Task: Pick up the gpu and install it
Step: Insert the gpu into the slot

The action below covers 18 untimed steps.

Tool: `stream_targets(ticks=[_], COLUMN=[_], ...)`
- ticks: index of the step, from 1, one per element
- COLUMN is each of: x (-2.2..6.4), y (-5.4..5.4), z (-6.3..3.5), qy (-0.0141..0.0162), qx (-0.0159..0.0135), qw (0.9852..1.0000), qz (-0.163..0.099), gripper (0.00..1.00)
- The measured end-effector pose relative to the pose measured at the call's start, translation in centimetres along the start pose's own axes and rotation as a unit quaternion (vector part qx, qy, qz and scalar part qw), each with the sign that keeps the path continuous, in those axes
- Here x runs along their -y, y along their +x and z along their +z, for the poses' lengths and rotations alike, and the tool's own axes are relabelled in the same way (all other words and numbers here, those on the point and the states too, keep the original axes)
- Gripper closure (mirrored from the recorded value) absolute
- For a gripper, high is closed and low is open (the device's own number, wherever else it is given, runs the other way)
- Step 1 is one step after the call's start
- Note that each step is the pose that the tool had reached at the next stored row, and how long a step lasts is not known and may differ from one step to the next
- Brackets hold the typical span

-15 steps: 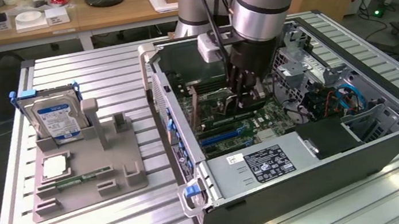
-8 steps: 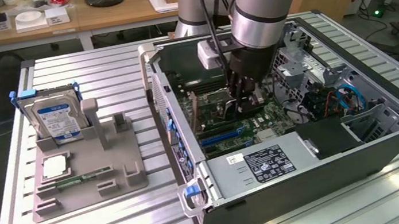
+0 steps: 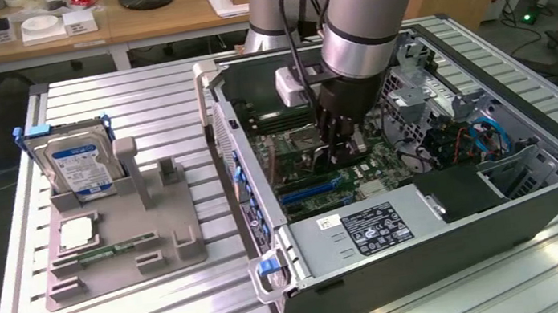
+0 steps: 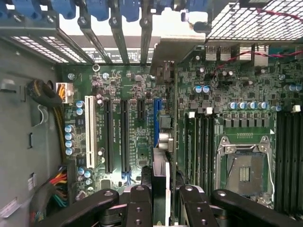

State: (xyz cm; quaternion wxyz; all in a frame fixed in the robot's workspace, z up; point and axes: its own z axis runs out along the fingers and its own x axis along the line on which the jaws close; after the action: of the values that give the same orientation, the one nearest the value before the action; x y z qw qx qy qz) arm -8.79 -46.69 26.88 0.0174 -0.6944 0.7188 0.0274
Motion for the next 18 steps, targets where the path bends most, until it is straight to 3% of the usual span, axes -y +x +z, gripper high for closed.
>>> stream_targets(ticks=[18], x=[-0.6], y=[0.49], z=[1.0], qy=[-0.0018], qx=[0.0], qw=[1.0], qz=[0.0], gripper=[0.73])
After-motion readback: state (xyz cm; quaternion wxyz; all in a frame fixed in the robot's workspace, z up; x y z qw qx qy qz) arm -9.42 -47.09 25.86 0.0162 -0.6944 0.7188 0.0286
